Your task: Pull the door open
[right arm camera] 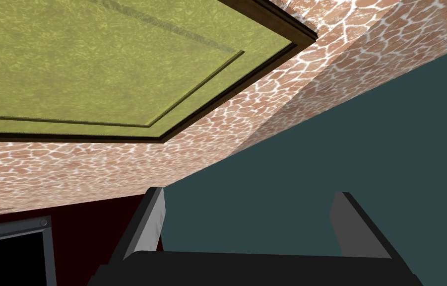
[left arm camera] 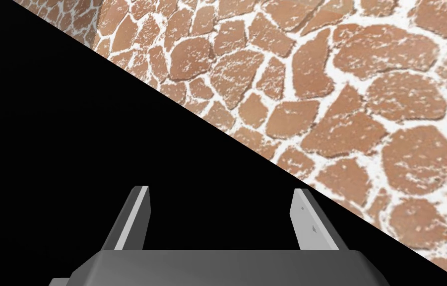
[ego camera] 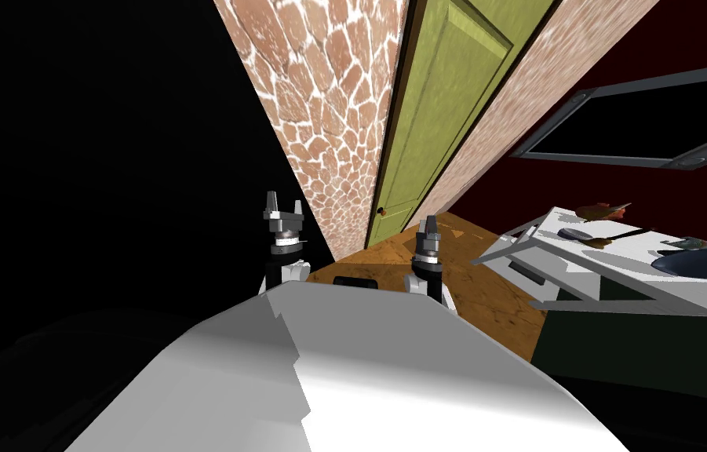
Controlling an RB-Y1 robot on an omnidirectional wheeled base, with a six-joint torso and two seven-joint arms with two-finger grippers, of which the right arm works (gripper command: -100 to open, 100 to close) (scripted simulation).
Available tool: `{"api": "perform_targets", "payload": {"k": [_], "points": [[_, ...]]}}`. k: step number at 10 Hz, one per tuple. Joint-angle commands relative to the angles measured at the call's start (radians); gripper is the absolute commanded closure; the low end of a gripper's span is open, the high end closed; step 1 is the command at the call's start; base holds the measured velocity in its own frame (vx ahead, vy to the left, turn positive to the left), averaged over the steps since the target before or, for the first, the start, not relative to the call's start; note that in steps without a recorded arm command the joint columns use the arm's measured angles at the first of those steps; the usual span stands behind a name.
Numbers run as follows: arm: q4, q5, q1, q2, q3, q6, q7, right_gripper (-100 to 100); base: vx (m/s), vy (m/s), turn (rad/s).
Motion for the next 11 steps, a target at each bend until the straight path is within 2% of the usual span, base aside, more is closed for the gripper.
{"api": "perform_targets", "payload": {"k": [1, 4, 5, 7, 8, 10, 11], "points": [[0.045, 0.017, -0.013, -0.008, -0.005, -0.010, 0.035, -100, 0.063, -0.069, 0.069], [0.144, 0.055, -0.040, -0.021, -0.014, -0.036, 0.105, -100, 0.086, -0.085, 0.082], [0.150, 0.055, -0.040, -0.021, -0.014, -0.036, 0.105, -100, 0.053, -0.054, 0.020], [0.220, 0.082, -0.061, -0.030, -0.020, -0.056, 0.157, -100, 0.057, -0.056, 0.072], [0.227, 0.082, -0.061, -0.030, -0.020, -0.056, 0.157, -100, 0.051, -0.057, 0.034], [0.296, 0.111, -0.082, -0.039, -0.027, -0.076, 0.211, -100, 0.055, -0.063, 0.061], [0.307, 0.111, -0.082, -0.039, -0.027, -0.076, 0.211, -100, 0.057, -0.060, 0.045]]}}
